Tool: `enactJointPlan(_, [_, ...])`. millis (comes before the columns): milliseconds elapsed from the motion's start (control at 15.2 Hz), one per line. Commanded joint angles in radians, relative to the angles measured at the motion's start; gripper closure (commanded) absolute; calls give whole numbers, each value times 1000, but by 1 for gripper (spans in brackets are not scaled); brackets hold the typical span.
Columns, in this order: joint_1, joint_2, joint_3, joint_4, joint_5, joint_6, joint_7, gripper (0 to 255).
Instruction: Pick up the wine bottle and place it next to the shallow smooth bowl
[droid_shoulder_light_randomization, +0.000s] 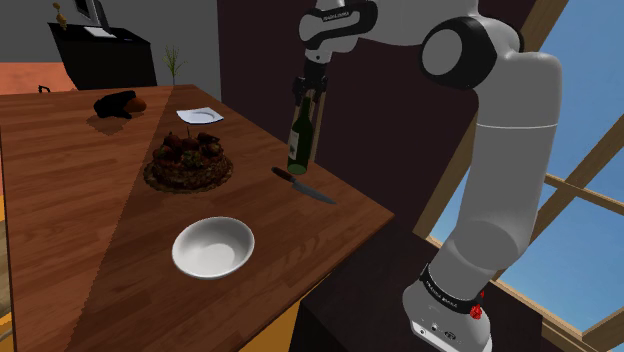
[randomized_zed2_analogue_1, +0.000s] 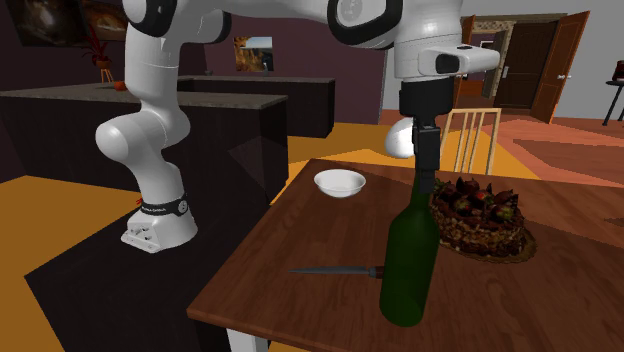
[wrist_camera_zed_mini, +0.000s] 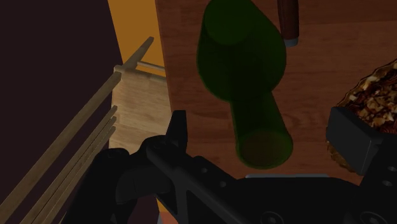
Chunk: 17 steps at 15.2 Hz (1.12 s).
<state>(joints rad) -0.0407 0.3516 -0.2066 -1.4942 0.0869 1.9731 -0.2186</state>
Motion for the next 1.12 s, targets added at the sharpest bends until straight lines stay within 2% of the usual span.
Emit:
enactJointPlan(0, [0,0,0,0,0,0,0,255])
enactJointPlan(594, [0,0,0,0,0,0,0,255])
enactJointPlan(1056, [-3,-2,-2,92,-2,-93,3,255])
